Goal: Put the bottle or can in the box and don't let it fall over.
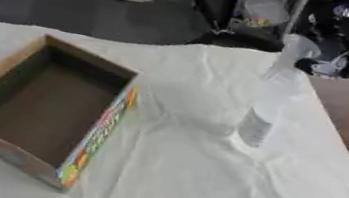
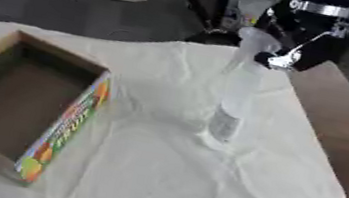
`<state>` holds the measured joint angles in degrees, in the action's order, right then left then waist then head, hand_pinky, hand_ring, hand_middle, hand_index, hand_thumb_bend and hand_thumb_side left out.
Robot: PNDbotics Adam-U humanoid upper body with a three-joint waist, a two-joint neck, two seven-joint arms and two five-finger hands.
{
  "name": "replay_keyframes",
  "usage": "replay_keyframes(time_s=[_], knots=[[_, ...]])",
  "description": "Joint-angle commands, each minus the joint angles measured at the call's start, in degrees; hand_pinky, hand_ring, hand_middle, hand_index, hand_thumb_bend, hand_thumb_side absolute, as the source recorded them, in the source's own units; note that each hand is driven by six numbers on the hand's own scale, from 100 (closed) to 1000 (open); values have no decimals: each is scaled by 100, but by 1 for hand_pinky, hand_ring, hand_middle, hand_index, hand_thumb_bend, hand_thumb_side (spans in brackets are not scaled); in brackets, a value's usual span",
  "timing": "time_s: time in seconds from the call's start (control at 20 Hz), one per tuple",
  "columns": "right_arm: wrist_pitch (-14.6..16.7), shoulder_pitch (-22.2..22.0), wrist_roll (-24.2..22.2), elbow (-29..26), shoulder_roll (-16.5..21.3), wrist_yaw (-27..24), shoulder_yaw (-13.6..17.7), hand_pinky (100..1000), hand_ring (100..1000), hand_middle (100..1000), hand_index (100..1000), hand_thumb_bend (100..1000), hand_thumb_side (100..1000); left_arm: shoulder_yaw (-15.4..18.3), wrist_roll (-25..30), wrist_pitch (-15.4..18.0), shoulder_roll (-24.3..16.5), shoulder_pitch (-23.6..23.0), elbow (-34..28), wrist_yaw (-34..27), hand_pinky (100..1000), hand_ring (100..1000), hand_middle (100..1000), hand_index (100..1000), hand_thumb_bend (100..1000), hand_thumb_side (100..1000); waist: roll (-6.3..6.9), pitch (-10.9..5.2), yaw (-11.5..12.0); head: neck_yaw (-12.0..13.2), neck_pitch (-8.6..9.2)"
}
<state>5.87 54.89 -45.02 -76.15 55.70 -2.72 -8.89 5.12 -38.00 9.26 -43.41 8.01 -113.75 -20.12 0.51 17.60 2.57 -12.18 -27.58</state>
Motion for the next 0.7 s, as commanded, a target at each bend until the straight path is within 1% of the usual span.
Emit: replay_keyframes(time_s=[0.05, 0.25, 0.55, 0.7], knots=[[-24, 114, -9, -62, 125, -78, 72, 622, 518, 581, 642, 249, 100, 27, 26, -14, -130, 51, -85, -9, 708, 824, 825, 817, 404, 806, -4, -74, -4, 12, 41], [-55, 116, -10, -82, 121, -144, 73, 597, 478, 544, 607, 228, 100, 26, 39, -31, -135, 57, -85, -8, 709, 825, 825, 816, 402, 808, -7, -76, 0, 19, 36], [-133, 124, -28, -108, 113, -271, 76, 570, 454, 506, 568, 200, 100, 20, 53, -75, -136, 69, -85, -13, 709, 826, 827, 816, 399, 810, 2, -84, -48, 28, 30], [-168, 122, -26, -112, 112, -321, 79, 570, 446, 498, 562, 194, 100, 23, 61, -91, -141, 77, -85, -13, 709, 826, 827, 814, 398, 810, 8, -91, -73, 33, 26]])
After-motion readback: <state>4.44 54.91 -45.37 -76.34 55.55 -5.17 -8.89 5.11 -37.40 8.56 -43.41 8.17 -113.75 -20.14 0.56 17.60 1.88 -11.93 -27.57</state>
